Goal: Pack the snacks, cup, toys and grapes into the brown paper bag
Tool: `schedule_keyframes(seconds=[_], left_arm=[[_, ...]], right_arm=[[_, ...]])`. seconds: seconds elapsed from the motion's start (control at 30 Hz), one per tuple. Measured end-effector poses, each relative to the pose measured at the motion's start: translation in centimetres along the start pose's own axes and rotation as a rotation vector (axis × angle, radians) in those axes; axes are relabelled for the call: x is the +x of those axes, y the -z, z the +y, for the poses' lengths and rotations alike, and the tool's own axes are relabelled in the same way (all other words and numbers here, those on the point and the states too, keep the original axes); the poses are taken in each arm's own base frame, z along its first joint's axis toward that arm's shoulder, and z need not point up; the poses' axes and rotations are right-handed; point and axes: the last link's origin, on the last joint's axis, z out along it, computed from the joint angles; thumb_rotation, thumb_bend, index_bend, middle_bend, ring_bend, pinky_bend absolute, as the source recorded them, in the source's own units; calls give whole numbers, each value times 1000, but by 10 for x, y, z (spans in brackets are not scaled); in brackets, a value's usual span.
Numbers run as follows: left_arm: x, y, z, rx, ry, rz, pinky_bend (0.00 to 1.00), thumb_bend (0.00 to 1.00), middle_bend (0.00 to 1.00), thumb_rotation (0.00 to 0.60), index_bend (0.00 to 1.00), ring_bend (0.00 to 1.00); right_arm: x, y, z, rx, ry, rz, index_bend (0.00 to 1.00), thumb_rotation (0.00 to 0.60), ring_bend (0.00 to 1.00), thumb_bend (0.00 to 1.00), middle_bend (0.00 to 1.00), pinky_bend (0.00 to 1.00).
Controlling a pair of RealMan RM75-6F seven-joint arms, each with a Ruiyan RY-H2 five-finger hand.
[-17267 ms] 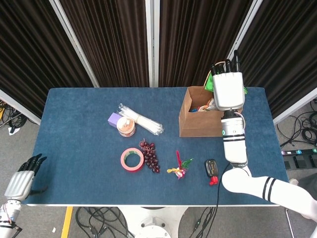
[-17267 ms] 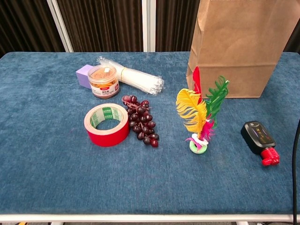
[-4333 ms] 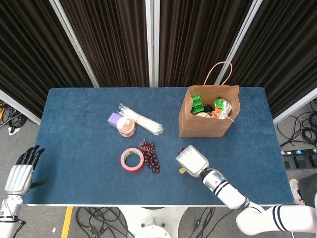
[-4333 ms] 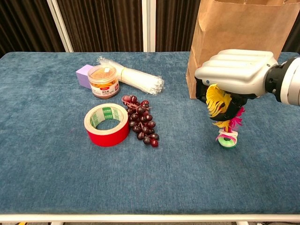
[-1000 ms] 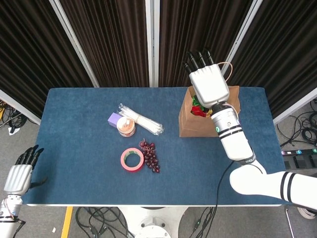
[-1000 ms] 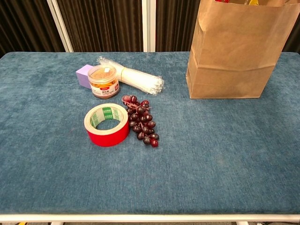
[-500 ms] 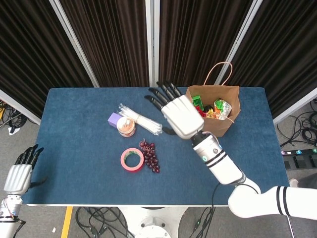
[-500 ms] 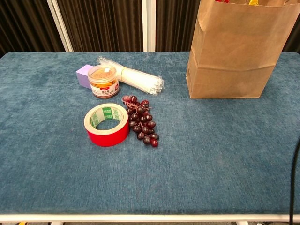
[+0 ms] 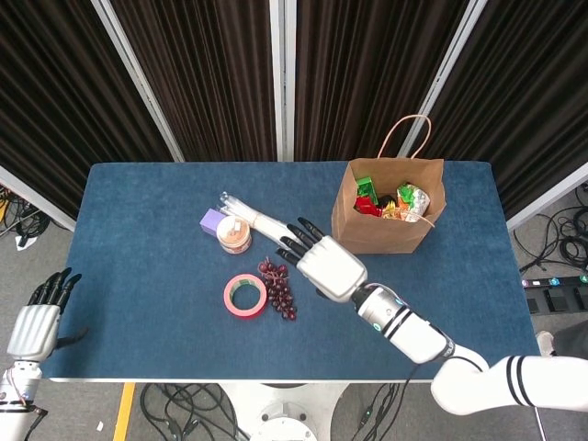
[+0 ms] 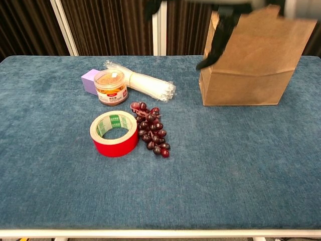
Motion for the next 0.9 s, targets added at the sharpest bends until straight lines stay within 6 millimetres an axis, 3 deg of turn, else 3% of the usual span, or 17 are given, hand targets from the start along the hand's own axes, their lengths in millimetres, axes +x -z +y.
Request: schedule_keyframes(seconds=[0.6,0.9], left_arm=[[0,0,0,-13,-16,-2,168,233,133,600,137,27],[-1,1,2,-24,-11,-7,168,232,133,600,138,27]], right_arm=[[-84,-93,-11,64,92,-215,161,600,0,0,98,0],[-97,-112,-30,136,91,-225,159,600,0,0,72,0]])
